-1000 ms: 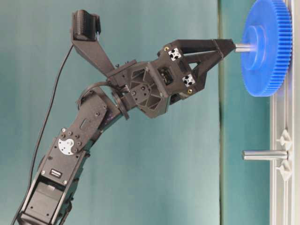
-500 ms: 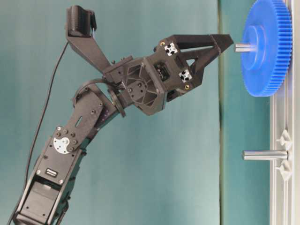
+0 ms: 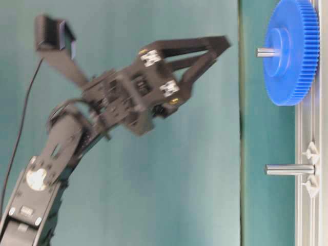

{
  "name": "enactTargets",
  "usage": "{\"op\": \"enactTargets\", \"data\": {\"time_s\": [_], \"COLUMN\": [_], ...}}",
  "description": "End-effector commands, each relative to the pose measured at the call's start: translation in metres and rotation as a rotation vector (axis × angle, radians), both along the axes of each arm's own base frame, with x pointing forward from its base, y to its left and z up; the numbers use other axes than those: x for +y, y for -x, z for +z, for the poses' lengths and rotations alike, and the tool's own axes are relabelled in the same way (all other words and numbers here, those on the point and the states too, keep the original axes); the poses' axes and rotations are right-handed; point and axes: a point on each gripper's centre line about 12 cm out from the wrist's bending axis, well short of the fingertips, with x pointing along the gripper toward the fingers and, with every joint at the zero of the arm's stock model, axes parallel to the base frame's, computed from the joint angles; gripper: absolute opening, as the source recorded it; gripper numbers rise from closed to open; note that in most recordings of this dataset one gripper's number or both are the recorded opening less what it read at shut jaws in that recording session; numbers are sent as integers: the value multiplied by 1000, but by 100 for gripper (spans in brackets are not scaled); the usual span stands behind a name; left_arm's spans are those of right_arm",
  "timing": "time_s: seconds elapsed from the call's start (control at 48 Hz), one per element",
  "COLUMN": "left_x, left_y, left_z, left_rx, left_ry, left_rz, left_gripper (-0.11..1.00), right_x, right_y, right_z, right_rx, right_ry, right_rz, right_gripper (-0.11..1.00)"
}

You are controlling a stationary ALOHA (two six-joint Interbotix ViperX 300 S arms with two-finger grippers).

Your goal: Find the location of the shaft and insert the large gear.

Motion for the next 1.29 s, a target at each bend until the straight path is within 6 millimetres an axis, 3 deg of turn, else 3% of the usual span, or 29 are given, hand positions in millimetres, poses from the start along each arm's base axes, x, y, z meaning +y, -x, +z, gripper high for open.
{"op": "enactTargets", "data": {"time_s": [0.0, 0.646, 1.271], "left_x": [-4, -17, -20], "left_y": [8, 43, 91], "left_z": [28, 61, 67], "left_rx": [-75, -239, -298], "left_ry": [-3, 65, 65], "left_rz": [-3, 19, 17], "left_gripper": [83, 83, 83], "right_x": [0, 0, 0], "right_y": [-1, -1, 0], "right_z": [4, 5, 5], "right_rx": [-10, -16, -21], "right_ry": [-7, -7, -6], "right_rz": [-5, -5, -5], "right_gripper": [4, 4, 4]}}
